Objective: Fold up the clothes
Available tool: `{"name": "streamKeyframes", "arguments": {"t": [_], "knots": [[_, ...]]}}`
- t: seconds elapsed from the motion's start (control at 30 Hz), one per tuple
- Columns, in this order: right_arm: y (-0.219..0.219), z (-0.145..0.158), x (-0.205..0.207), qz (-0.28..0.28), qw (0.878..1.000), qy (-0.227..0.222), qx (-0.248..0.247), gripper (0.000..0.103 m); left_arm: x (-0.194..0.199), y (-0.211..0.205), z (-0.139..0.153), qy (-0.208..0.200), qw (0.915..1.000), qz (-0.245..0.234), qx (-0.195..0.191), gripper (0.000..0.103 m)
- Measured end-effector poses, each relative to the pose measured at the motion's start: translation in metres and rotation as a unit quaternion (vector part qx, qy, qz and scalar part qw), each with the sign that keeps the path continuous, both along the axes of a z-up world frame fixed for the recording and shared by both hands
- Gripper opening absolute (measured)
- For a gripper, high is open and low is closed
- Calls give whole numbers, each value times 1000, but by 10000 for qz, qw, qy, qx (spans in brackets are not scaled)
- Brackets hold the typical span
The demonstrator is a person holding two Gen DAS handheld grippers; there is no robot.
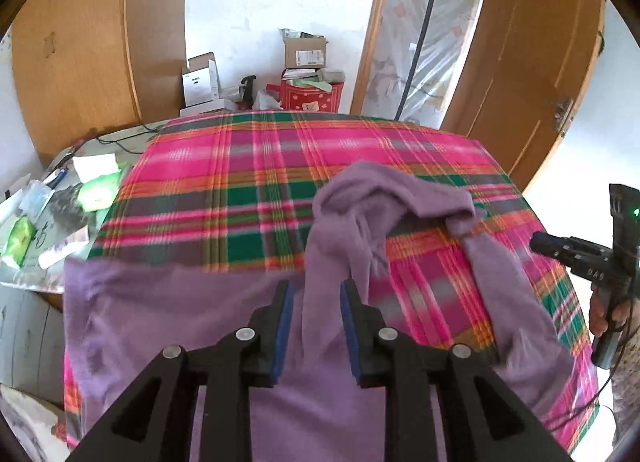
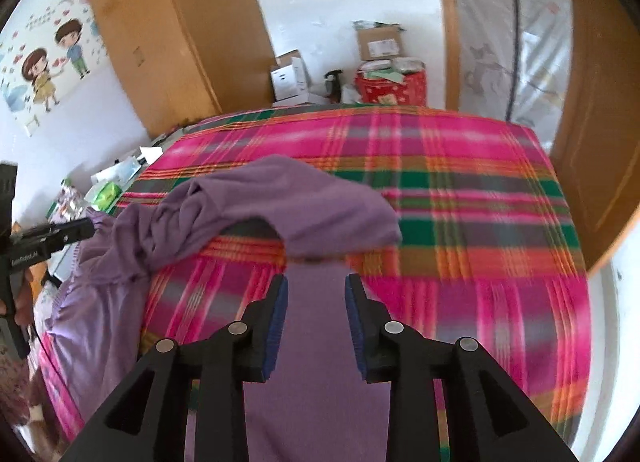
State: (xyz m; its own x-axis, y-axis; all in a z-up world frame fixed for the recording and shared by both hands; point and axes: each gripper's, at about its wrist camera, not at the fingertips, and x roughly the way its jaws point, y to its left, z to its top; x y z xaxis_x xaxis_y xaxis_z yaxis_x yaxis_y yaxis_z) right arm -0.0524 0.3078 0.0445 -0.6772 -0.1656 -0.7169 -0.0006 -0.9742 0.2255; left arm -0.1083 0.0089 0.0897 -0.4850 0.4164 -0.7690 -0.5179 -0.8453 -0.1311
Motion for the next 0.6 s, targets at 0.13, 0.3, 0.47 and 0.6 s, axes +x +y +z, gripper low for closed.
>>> {"name": "streamKeyframes", "arguments": {"t": [0.13,0.3,0.47,0.6], "knots": [[-9,4,47,51,9999,103,-126,31,31,-22,-6,-182,9998,-45,0,25],[-18,2,91,143,9998,43,-119,39,62,-49,-12,-277,9996,57,-85,26],[-24,-15,121,214,9997,-106,-97,44,86,-70,-33,-563,9982,203,24,29],[-24,-32,121,195,9996,-138,-134,44,99,-71,-55,-796,9965,273,-8,30]]}}
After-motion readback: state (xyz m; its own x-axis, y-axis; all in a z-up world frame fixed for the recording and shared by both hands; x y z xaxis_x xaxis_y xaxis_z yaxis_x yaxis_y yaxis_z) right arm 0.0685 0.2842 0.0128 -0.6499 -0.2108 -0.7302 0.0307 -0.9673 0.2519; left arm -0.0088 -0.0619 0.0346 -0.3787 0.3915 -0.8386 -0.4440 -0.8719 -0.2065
